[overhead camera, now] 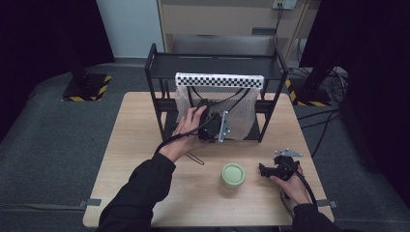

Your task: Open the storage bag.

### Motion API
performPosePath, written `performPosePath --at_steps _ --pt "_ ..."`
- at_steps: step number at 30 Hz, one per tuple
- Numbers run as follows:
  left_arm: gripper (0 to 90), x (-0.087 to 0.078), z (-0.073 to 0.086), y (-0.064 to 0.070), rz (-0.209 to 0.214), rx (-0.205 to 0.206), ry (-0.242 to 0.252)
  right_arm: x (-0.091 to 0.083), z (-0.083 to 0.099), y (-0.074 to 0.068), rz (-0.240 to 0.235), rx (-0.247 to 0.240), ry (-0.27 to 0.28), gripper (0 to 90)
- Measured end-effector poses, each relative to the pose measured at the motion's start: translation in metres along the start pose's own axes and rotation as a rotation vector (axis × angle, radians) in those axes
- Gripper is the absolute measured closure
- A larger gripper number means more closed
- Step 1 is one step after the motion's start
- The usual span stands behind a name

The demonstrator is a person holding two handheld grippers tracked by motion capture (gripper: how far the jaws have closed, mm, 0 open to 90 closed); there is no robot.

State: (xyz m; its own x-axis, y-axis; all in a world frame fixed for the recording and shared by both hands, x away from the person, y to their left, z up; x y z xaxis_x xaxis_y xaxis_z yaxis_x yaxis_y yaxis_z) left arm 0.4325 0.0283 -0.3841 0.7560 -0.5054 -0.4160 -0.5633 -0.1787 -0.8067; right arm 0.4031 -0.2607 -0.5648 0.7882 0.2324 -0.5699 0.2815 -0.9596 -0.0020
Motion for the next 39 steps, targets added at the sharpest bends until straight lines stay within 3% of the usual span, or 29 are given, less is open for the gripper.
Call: performPosePath --at_steps 2,8,13,17,19,22,25,30,33,37,39 --pt "16.0 -0.002 0.000 0.002 -0.030 0.029 0.016 0.000 0.000 0.000 0.000 0.000 0.000 0.6" --pt "16.7 -0.002 0.001 0.012 -0.085 0.059 0.022 0.000 0.000 0.000 0.000 0.000 0.000 0.6" --pt "17.1 -0.007 0.001 0.021 -0.159 0.075 0.048 0.000 0.000 0.000 0.000 0.000 0.000 0.6" --pt "16.3 -0.008 0.001 0.027 -0.184 0.096 0.049 0.000 0.000 0.000 0.000 0.000 0.000 0.6" --pt "17.0 -0.010 0.000 0.029 -0.220 0.122 0.057 0.000 0.000 0.000 0.000 0.000 0.000 0.6" --pt "17.6 -0.013 0.000 0.031 -0.274 0.114 0.052 0.000 0.000 0.000 0.000 0.000 0.000 0.6" --pt "17.2 -0.010 0.002 0.033 -0.247 0.112 0.040 0.000 0.000 0.000 0.000 0.000 0.000 0.6" --pt "16.3 -0.007 0.001 0.033 -0.243 0.125 0.021 0.000 0.000 0.000 0.000 0.000 0.000 0.6" --pt "17.1 -0.010 -0.002 0.037 -0.305 0.193 0.029 0.000 0.000 0.000 0.000 0.000 0.000 0.6" --pt "18.4 -0.016 -0.005 0.044 -0.400 0.248 0.065 0.000 0.000 0.000 0.000 0.000 0.000 0.6" --pt "18.7 -0.016 -0.005 0.045 -0.378 0.229 0.074 0.000 0.000 0.000 0.000 0.000 0.000 0.6"
Point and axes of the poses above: each handheld gripper's, and its own axes: x roughly forward along the jaws, z roughly out of its underside, y roughly to its right, the point moved 1 cm from there along x, roughly forward along the jaws, and after that the axes turned 9 degrees about y, right-handed, at the moved point
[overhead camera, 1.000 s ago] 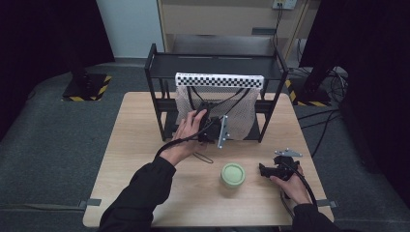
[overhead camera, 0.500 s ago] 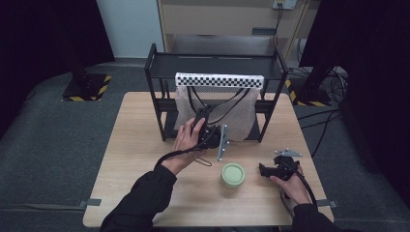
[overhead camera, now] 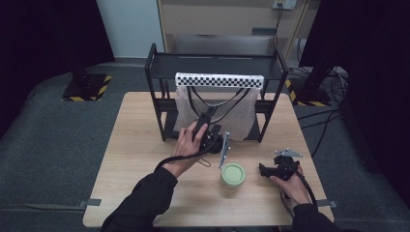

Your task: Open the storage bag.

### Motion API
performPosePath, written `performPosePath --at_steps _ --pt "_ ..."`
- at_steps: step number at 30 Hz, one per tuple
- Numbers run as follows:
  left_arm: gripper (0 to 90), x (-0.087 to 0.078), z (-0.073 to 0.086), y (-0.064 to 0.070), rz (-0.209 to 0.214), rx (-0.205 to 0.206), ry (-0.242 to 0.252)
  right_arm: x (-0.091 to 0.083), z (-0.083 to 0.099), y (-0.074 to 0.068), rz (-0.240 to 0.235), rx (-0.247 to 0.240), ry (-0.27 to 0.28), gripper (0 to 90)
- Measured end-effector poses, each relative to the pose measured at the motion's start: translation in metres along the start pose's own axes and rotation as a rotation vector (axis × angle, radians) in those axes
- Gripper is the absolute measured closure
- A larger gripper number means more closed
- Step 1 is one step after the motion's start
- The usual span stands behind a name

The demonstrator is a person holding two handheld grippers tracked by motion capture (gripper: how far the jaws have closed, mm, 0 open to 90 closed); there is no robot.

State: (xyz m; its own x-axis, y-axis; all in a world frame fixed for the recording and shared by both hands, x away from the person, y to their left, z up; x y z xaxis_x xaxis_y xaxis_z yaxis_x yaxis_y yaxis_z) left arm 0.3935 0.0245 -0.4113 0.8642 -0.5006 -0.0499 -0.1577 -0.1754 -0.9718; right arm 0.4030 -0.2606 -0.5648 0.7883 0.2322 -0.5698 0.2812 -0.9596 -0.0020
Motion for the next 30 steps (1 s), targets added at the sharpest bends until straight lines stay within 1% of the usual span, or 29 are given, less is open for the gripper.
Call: performPosePath --at_steps 1,2,3,4,5,6,8,9,10,11,13,14,15,16,18,19,20,21,22,23,24,27,30 --pt "18.9 0.001 0.000 0.001 0.008 0.002 -0.001 0.000 0.000 0.000 -0.001 0.000 0.000 0.6" --pt "18.7 0.001 0.000 0.002 0.028 0.015 -0.004 0.000 0.000 0.000 -0.001 0.000 0.000 0.6" --pt "19.9 0.003 0.001 0.004 0.060 0.010 -0.006 0.000 0.000 0.000 0.000 0.000 0.000 0.6" --pt "19.9 0.005 0.001 0.006 0.081 0.004 -0.020 0.000 0.000 0.000 0.000 0.000 0.000 0.6" --pt "19.8 0.008 0.003 0.007 0.109 -0.007 -0.033 0.000 0.000 0.000 0.000 0.000 0.000 0.6" --pt "20.3 0.010 0.005 0.008 0.136 -0.030 -0.049 0.000 0.000 0.000 0.000 0.000 0.000 0.6" --pt "20.9 0.015 0.009 0.009 0.173 -0.073 -0.070 0.000 0.000 0.000 0.000 0.000 0.000 0.6" --pt "22.7 0.019 0.012 0.009 0.196 -0.092 -0.091 0.000 0.000 0.000 0.000 0.000 0.000 0.6" --pt "23.0 0.019 0.012 0.009 0.196 -0.092 -0.091 0.000 0.000 0.000 0.000 0.000 0.000 0.6" --pt "23.0 0.021 0.014 0.009 0.206 -0.102 -0.098 0.000 0.000 0.000 0.000 0.000 0.000 0.6" --pt "27.6 0.023 0.016 0.008 0.216 -0.123 -0.097 0.000 0.000 0.000 0.000 0.000 0.000 0.6" --pt "31.8 0.024 0.017 0.008 0.223 -0.127 -0.098 0.000 0.000 0.000 0.000 0.000 0.000 0.6" --pt "31.8 0.025 0.017 0.007 0.230 -0.131 -0.097 0.000 0.000 0.000 0.000 0.000 0.000 0.6" --pt "38.4 0.026 0.017 0.007 0.239 -0.138 -0.100 0.000 0.000 0.000 0.000 0.000 0.000 0.6" --pt "45.0 0.028 0.018 0.008 0.255 -0.147 -0.101 0.000 0.000 0.000 0.000 0.000 0.000 0.6" --pt "45.0 0.029 0.018 0.009 0.266 -0.154 -0.100 0.000 0.000 0.000 0.000 0.000 0.000 0.6" --pt "49.2 0.030 0.019 0.009 0.267 -0.155 -0.103 0.000 0.000 0.000 0.000 0.000 0.000 0.6" --pt "52.6 0.030 0.019 0.009 0.272 -0.167 -0.100 0.000 0.000 0.000 0.000 0.000 0.000 0.6" --pt "61.0 0.031 0.020 0.010 0.279 -0.183 -0.102 0.000 0.000 0.000 0.000 0.000 0.000 0.6" --pt "61.0 0.032 0.020 0.010 0.278 -0.189 -0.105 0.000 0.000 0.000 0.000 0.000 0.000 0.6" --pt "65.9 0.032 0.021 0.010 0.274 -0.199 -0.108 0.000 0.000 0.000 0.000 0.000 0.000 0.6" --pt "77.7 0.033 0.021 0.009 0.278 -0.267 -0.121 0.000 0.000 0.000 -0.001 0.000 0.000 0.6" --pt "87.3 0.032 0.019 0.007 0.263 -0.309 -0.134 0.000 0.000 0.000 0.000 0.000 0.000 0.6"
Point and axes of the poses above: each handheld gripper's, and its own axes: x roughly forward along the jaws, z roughly out of its underside, y roughly to its right, the point moved 1 cm from there along x, roughly forward along the jaws, and after that the axes turned 9 degrees about y, right-handed, at the moved point
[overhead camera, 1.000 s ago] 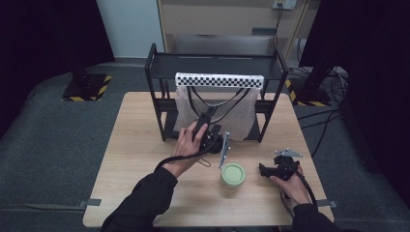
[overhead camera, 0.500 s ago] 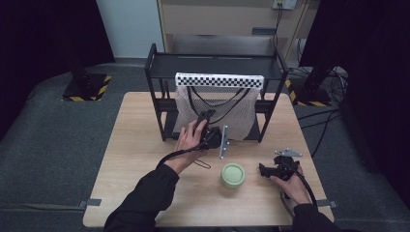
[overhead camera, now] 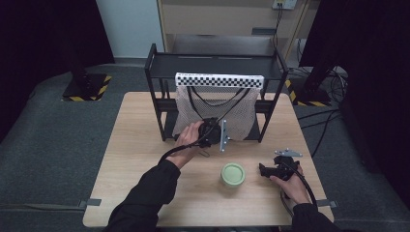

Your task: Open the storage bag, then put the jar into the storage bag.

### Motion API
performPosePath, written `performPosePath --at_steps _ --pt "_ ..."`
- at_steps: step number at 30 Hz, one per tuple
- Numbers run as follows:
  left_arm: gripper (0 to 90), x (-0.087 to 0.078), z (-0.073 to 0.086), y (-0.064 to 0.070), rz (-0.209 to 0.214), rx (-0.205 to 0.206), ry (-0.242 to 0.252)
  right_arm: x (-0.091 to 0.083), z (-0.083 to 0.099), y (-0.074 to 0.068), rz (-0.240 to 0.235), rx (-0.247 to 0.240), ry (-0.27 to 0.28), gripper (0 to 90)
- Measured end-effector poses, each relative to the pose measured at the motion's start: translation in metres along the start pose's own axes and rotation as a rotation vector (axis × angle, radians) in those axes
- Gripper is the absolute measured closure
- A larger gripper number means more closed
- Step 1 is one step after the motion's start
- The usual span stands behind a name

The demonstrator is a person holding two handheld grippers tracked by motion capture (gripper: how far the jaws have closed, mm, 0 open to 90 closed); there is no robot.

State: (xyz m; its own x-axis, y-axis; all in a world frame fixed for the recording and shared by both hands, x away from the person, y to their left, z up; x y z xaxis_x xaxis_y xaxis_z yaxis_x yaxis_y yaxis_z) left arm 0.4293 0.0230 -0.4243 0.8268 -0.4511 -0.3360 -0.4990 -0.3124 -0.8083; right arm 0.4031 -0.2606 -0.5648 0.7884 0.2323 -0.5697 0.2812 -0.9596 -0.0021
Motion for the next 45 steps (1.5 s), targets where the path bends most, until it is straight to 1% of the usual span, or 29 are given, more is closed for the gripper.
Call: performPosePath --at_steps 1,3,6,8,11,12,13,14,17,18,20,22,25,26,27,30,31,32,33,34,37,39,42,43,44,45 --pt "88.6 -0.001 -0.001 0.000 -0.011 -0.013 0.009 0.000 0.000 0.000 0.000 0.000 0.000 0.6" --pt "89.0 -0.002 -0.003 -0.001 -0.012 -0.030 0.011 0.000 0.000 0.000 0.000 0.000 0.000 0.6" --pt "89.2 -0.002 -0.003 -0.002 -0.004 -0.053 0.008 0.000 0.000 0.000 0.000 0.000 0.000 0.6" --pt "89.2 -0.003 -0.004 -0.004 0.009 -0.081 0.013 0.000 0.000 0.000 0.000 0.000 0.000 0.6" --pt "89.3 -0.009 -0.006 -0.010 0.028 -0.154 0.045 0.000 0.000 0.000 0.000 0.000 0.000 0.6" --pt "89.3 -0.013 -0.008 -0.012 0.035 -0.188 0.065 0.000 0.000 0.000 0.000 0.000 0.000 0.6" --pt "89.3 -0.018 -0.009 -0.016 0.033 -0.209 0.083 0.000 0.000 0.000 0.000 0.000 0.000 0.6" --pt "89.3 -0.023 -0.010 -0.020 0.043 -0.246 0.108 0.000 0.000 0.000 0.000 0.000 0.000 0.6" --pt "89.3 -0.041 -0.013 -0.033 0.045 -0.357 0.194 0.000 0.000 0.000 0.000 0.000 0.000 0.6" --pt "89.3 -0.046 -0.014 -0.037 0.048 -0.386 0.218 0.000 0.000 0.000 0.000 0.000 0.000 0.6" --pt "89.3 -0.057 -0.017 -0.044 0.044 -0.419 0.254 0.000 0.000 0.000 0.000 0.000 0.000 0.6" --pt "89.3 -0.064 -0.019 -0.048 0.035 -0.429 0.275 0.000 0.000 0.000 0.000 0.000 0.000 0.6" --pt "89.2 -0.071 -0.019 -0.052 0.032 -0.457 0.299 0.000 0.000 0.000 0.000 0.000 0.000 0.6" --pt "89.2 -0.072 -0.018 -0.053 0.037 -0.471 0.310 0.000 0.000 0.000 0.000 -0.001 0.000 0.6" --pt "89.2 -0.073 -0.017 -0.053 0.047 -0.493 0.327 0.000 0.000 0.000 0.000 -0.001 0.000 0.6" --pt "89.1 -0.076 -0.012 -0.052 0.054 -0.522 0.346 0.000 0.000 0.000 0.000 -0.001 0.000 0.6" --pt "89.1 -0.076 -0.011 -0.051 0.059 -0.527 0.348 0.000 0.000 0.000 0.000 -0.001 0.000 0.6" --pt "89.1 -0.075 -0.010 -0.051 0.060 -0.516 0.338 0.000 0.000 0.000 0.000 -0.001 0.000 0.6" --pt "89.1 -0.075 -0.009 -0.052 0.066 -0.526 0.338 0.000 0.000 0.000 0.000 -0.001 0.000 0.6" --pt "89.1 -0.075 -0.008 -0.052 0.075 -0.545 0.346 0.000 0.000 0.000 0.000 -0.001 0.000 0.6" --pt "89.0 -0.076 -0.005 -0.054 0.095 -0.576 0.354 0.000 0.000 0.000 0.000 -0.001 0.000 0.6" --pt "89.0 -0.076 -0.004 -0.056 0.095 -0.581 0.354 0.000 0.000 0.000 0.000 -0.001 0.000 0.6" --pt "89.0 -0.077 -0.002 -0.059 0.110 -0.609 0.359 -0.001 0.000 0.000 -0.005 -0.003 -0.001 1.4" --pt "89.0 -0.077 -0.001 -0.059 0.114 -0.612 0.359 -0.002 -0.002 0.001 -0.015 -0.005 -0.024 4.7" --pt "89.0 -0.077 -0.001 -0.059 0.112 -0.612 0.357 -0.004 -0.005 0.003 -0.023 -0.016 -0.056 5.2" --pt "89.0 -0.076 -0.001 -0.059 0.113 -0.610 0.354 -0.005 -0.008 0.003 -0.029 -0.018 -0.054 3.5"
Point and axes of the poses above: each handheld gripper's, and its own axes: x roughly forward along the jaws, z roughly out of its underside, y roughly to its right, the point moved 1 cm from there along x, roughly forward along the jaws, and after that the axes turned 9 degrees about y, right-handed, at the moved point
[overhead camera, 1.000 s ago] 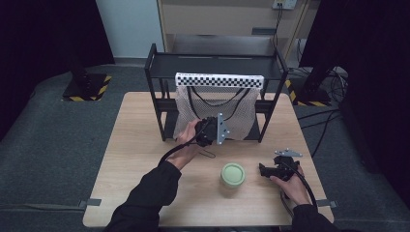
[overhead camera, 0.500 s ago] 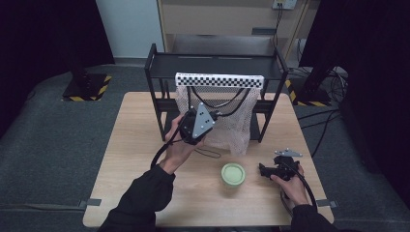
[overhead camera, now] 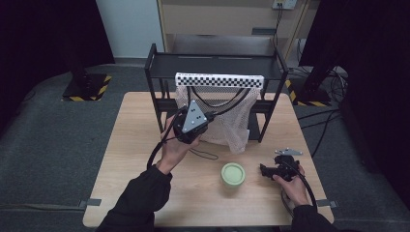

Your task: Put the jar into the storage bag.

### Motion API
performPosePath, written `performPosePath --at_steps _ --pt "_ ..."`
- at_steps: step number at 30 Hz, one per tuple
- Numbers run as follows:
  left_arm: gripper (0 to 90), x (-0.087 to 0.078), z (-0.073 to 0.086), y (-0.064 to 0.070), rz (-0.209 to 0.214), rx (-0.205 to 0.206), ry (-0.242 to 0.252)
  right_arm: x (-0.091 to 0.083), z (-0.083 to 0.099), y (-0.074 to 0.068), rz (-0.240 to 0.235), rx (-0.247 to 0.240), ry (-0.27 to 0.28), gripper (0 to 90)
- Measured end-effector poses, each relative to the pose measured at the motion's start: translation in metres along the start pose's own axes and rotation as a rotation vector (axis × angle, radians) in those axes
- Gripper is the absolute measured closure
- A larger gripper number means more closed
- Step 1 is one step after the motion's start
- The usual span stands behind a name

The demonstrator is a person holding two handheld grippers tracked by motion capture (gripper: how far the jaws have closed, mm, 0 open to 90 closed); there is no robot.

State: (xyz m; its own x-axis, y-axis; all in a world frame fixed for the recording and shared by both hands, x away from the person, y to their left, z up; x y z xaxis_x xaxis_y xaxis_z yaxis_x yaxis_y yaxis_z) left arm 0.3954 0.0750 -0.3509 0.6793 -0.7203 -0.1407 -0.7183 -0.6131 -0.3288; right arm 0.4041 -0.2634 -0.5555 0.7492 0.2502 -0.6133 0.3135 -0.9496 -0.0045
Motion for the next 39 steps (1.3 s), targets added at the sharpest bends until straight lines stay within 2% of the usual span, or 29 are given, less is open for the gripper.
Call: performPosePath --at_steps 3,5,7,10,12,18,20,25,30,34,39 --pt "89.0 0.001 0.001 -0.001 0.004 -0.007 -0.004 -0.009 -0.006 0.000 -0.045 0.004 0.054 3.7" --pt "88.9 0.001 0.002 -0.001 0.010 -0.013 -0.006 -0.017 -0.012 -0.002 -0.090 -0.021 0.095 0.9" --pt "89.0 0.001 0.002 -0.001 0.015 -0.013 -0.012 -0.027 -0.019 -0.006 -0.142 -0.066 0.144 0.9" --pt "88.9 0.002 0.003 -0.001 0.026 -0.010 -0.020 -0.041 -0.032 -0.010 -0.207 -0.101 0.213 0.8" --pt "88.9 0.003 0.004 -0.001 0.030 -0.003 -0.027 -0.049 -0.040 -0.013 -0.227 -0.126 0.242 0.9" --pt "88.8 0.004 0.006 -0.001 0.035 0.005 -0.038 -0.072 -0.059 -0.018 -0.307 -0.193 0.280 0.9" --pt "88.8 0.003 0.006 0.000 0.034 0.009 -0.038 -0.080 -0.064 -0.020 -0.347 -0.216 0.292 0.9" --pt "88.9 0.004 0.007 -0.001 0.029 0.012 -0.038 -0.099 -0.073 -0.031 -0.428 -0.294 0.306 0.9" --pt "88.8 0.006 0.009 0.001 0.030 0.017 -0.043 -0.115 -0.078 -0.042 -0.490 -0.352 0.311 0.9" --pt "88.8 0.007 0.011 0.002 0.032 0.020 -0.049 -0.122 -0.079 -0.050 -0.551 -0.397 0.301 0.9" --pt "88.8 0.009 0.012 0.003 0.032 0.031 -0.056 -0.121 -0.074 -0.057 -0.605 -0.431 0.273 0.9"
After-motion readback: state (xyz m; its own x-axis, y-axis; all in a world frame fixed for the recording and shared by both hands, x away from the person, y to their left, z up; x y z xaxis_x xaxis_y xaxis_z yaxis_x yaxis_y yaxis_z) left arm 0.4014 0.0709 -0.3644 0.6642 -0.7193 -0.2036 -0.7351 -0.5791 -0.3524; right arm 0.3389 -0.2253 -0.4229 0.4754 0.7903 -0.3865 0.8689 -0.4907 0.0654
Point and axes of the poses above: each handheld gripper's, and its own axes: x roughly forward along the jaws, z roughly out of its underside, y roughly to its right, the point moved 1 cm from there along x, roughly forward along the jaws, and after that the axes turned 9 degrees about y, right-handed, at the moved point
